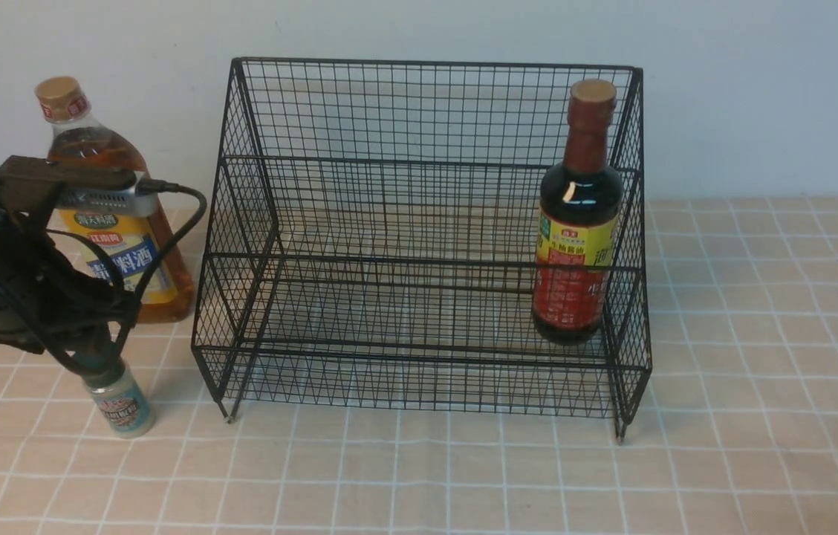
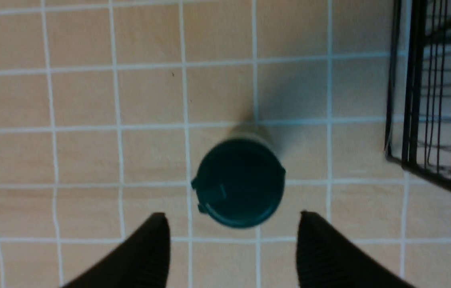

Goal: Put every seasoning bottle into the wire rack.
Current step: Use the left arm to grab the condiment bottle closest to it, then use the left arm to put the condiment bottle back on the shelf, then use the left arm to grab the condiment bottle closest to it, then use the left arm to put the condiment bottle back on the shelf

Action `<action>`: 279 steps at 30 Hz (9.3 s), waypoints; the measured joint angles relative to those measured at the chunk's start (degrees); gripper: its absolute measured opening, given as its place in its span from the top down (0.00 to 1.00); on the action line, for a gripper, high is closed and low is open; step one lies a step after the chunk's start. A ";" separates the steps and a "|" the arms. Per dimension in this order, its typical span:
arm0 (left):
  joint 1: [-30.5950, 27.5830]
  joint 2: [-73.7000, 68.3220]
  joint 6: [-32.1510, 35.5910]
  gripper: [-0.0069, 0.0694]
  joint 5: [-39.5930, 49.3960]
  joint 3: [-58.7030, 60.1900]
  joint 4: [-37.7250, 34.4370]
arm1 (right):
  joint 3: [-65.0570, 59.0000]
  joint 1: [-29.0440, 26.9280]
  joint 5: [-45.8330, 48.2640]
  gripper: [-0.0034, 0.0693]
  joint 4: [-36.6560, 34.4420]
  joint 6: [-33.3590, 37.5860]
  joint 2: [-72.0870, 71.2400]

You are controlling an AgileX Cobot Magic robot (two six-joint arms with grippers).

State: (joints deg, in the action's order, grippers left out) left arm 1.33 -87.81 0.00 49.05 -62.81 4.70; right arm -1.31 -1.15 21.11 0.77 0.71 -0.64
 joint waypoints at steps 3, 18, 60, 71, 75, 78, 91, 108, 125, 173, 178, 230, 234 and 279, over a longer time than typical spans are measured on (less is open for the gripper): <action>0.00 -1.43 0.00 0.19 -3.00 0.00 0.15 | 0.00 0.00 0.06 0.97 0.00 0.00 0.00; 0.00 -9.52 0.00 0.16 -7.27 -0.06 0.25 | 0.00 0.00 0.06 0.97 0.00 -0.19 0.00; 21.22 2.40 -6.98 0.49 1.62 -14.68 -1.02 | 0.00 0.00 0.06 0.97 0.00 -0.19 0.00; 22.16 -9.94 -11.15 0.49 0.36 -14.68 2.75 | 0.00 0.00 0.06 0.97 0.00 -0.19 0.00; 22.22 -12.13 -11.33 0.49 0.69 -14.68 2.75 | 0.00 0.00 0.06 0.97 0.00 -0.19 0.00; 22.26 -12.81 -11.43 0.49 0.74 -14.68 2.75 | 0.00 0.00 0.06 0.97 0.00 -0.19 0.00; 22.26 -12.01 -11.45 0.24 3.52 -17.45 3.17 | 0.00 0.00 0.06 0.97 0.00 -0.19 0.00; 22.26 12.45 -26.83 0.91 7.61 -29.46 36.75 | 0.00 0.00 0.06 0.97 0.00 -0.08 0.00; 18.48 26.84 -57.61 0.91 -30.77 4.96 53.71 | 0.00 0.00 0.06 0.97 -0.05 -0.03 0.00; -0.31 29.36 -5.34 0.91 -58.11 17.26 0.04 | 0.00 0.00 0.06 0.97 0.00 -0.03 0.00; -3.89 26.11 -5.41 0.91 -63.34 17.33 -0.24 | 0.00 0.00 0.06 0.97 0.00 -0.17 0.00; -4.45 -4.06 3.53 0.50 -75.05 9.48 -8.46 | 0.00 0.00 0.06 0.97 0.00 -0.17 0.00; -4.51 1.91 3.82 0.50 -69.09 8.02 -8.53 | 0.00 0.00 0.06 0.97 0.00 -0.17 0.00; 10.84 1.75 4.34 0.50 -52.92 -11.61 -21.17 | 0.00 0.00 0.06 0.97 0.00 -0.17 0.00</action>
State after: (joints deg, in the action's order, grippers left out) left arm 12.17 -86.07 4.34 -3.87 -74.42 -16.48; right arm -1.31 -1.15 21.16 0.77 0.54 -0.64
